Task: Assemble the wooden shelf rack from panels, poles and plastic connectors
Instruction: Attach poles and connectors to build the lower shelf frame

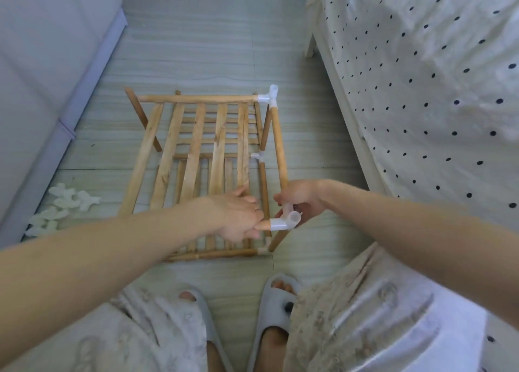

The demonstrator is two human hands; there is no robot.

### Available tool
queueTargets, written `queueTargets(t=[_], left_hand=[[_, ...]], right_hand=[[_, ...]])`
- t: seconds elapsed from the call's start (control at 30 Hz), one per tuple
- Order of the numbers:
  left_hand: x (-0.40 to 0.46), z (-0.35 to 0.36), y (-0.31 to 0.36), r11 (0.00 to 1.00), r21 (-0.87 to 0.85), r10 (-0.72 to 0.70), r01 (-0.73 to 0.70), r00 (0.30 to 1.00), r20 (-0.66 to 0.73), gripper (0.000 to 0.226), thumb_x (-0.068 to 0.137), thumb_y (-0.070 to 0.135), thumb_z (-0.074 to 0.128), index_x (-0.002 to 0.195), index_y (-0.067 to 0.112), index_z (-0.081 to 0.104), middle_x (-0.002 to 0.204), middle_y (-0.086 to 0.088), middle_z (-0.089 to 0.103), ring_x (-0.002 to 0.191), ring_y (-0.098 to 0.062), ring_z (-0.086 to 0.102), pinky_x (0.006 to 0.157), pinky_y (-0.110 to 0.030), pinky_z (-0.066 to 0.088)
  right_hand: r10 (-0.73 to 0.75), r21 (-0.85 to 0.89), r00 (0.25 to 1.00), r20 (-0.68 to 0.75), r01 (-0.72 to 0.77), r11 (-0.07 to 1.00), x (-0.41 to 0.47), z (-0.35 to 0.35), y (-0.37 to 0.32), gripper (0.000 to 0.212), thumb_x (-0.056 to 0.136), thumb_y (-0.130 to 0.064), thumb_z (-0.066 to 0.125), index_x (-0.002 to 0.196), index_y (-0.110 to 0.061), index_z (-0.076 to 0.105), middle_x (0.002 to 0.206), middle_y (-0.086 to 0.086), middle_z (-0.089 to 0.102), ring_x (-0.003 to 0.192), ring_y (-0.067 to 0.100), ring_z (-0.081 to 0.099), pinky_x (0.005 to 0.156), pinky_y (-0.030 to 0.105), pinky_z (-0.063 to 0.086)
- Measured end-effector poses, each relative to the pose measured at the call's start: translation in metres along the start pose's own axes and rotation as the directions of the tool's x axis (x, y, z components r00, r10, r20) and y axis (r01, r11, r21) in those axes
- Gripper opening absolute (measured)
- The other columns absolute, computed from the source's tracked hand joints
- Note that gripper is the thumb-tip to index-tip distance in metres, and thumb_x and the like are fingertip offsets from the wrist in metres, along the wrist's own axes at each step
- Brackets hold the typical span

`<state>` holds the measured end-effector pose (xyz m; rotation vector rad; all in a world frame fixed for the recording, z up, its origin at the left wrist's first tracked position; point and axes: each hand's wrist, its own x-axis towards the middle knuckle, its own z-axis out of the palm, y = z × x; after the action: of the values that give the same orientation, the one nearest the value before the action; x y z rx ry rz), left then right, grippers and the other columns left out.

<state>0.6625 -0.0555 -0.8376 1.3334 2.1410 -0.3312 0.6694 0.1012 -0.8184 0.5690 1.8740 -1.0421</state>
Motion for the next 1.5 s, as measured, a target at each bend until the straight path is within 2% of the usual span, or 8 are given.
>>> queueTargets(t=[0.17, 0.33, 0.47, 0.8, 1.03, 1.13, 1.3, 1.5], left_hand=[[0.005, -0.013, -0.012, 0.997, -0.056, 0.050, -0.047, 0.998, 0.039, 0.032, 0.097, 0.043, 0.039, 0.094, 0.014, 0.054, 0.101, -0.003, 0.057, 0.111, -0.020, 0.044, 0.115, -0.047, 0.008], [0.006, 0.012, -0.015, 0.988, -0.137, 0.021, -0.065, 0.955, -0.297, 0.029, 0.096, 0.048, 0.032, 0.087, 0.025, 0.047, 0.090, 0.008, 0.048, 0.103, -0.011, 0.045, 0.115, -0.038, -0.009], [0.007, 0.038, 0.002, 0.988, -0.152, -0.079, -0.002, 0.847, -0.526, 0.045, 0.092, 0.049, 0.019, 0.094, 0.023, 0.055, 0.094, 0.007, 0.050, 0.108, -0.009, 0.046, 0.116, -0.034, -0.011], [0.017, 0.049, 0.015, 0.991, -0.052, -0.134, 0.125, 0.844, -0.520, 0.043, 0.097, 0.042, 0.026, 0.109, 0.010, 0.053, 0.117, -0.006, 0.054, 0.128, -0.020, 0.034, 0.117, -0.044, -0.003], [0.009, 0.042, 0.017, 0.994, -0.068, -0.109, 0.085, 0.805, -0.583, 0.044, 0.094, 0.043, 0.039, 0.109, 0.006, 0.059, 0.121, -0.010, 0.053, 0.131, -0.030, 0.035, 0.115, -0.042, 0.016], [-0.012, 0.044, 0.013, 0.965, -0.243, -0.242, 0.094, 0.671, -0.701, 0.039, 0.077, 0.046, 0.059, 0.091, 0.010, 0.062, 0.104, -0.009, 0.058, 0.099, -0.027, 0.055, 0.084, -0.036, 0.046], [-0.038, 0.063, 0.007, 0.943, -0.201, -0.333, 0.267, 0.711, -0.620, 0.032, 0.073, 0.037, 0.073, 0.084, 0.009, 0.062, 0.087, -0.006, 0.059, 0.077, -0.025, 0.057, 0.065, -0.034, 0.050], [-0.036, 0.058, 0.005, 0.959, -0.089, -0.260, 0.268, 0.713, -0.651, 0.046, 0.086, 0.049, 0.035, 0.071, 0.014, 0.061, 0.073, 0.001, 0.063, 0.086, -0.023, 0.063, 0.078, -0.037, 0.051]], right_hand=[[-0.012, -0.001, 0.999, 0.045, 0.012, 1.000, -0.001, -0.007, -0.002, 0.022, 0.102, -0.020, 0.036, 0.093, -0.004, 0.047, 0.114, 0.017, 0.062, 0.096, 0.025, 0.059, 0.086, 0.038, 0.050], [-0.224, 0.192, 0.949, -0.222, 0.268, 0.944, 0.010, 0.002, 0.024, 0.025, 0.099, -0.025, 0.042, 0.078, -0.015, 0.049, 0.073, 0.002, 0.055, 0.060, 0.010, 0.052, 0.051, 0.017, 0.041], [-0.220, 0.583, 0.954, -0.203, 0.298, 0.756, 0.019, 0.015, 0.031, 0.030, 0.095, -0.016, 0.046, 0.065, -0.014, 0.043, 0.060, 0.003, 0.042, 0.052, 0.013, 0.039, 0.052, 0.024, 0.031], [-0.201, 0.802, 0.952, -0.230, 0.302, 0.516, 0.037, 0.032, 0.035, 0.029, 0.093, -0.014, 0.050, 0.066, -0.017, 0.041, 0.042, -0.008, 0.039, 0.043, 0.008, 0.033, 0.045, 0.018, 0.031], [-0.255, 0.774, 0.951, -0.176, 0.294, 0.560, 0.033, 0.030, 0.041, 0.030, 0.095, -0.021, 0.049, 0.066, -0.017, 0.041, 0.048, -0.006, 0.041, 0.046, 0.010, 0.034, 0.052, 0.022, 0.033], [-0.241, 0.743, 0.956, -0.167, 0.283, 0.607, 0.031, 0.030, 0.043, 0.030, 0.094, -0.018, 0.049, 0.065, -0.017, 0.040, 0.052, -0.004, 0.039, 0.047, 0.011, 0.034, 0.051, 0.023, 0.031], [-0.206, 0.609, 0.955, -0.213, 0.295, 0.736, 0.030, 0.032, 0.042, 0.027, 0.089, -0.015, 0.048, 0.063, -0.017, 0.040, 0.049, -0.004, 0.043, 0.048, 0.012, 0.034, 0.052, 0.026, 0.028], [-0.160, 0.680, 0.965, -0.210, 0.262, 0.685, 0.033, 0.036, 0.030, 0.029, 0.094, -0.026, 0.053, 0.069, -0.014, 0.048, 0.044, -0.005, 0.042, 0.046, 0.011, 0.036, 0.048, 0.021, 0.035]])
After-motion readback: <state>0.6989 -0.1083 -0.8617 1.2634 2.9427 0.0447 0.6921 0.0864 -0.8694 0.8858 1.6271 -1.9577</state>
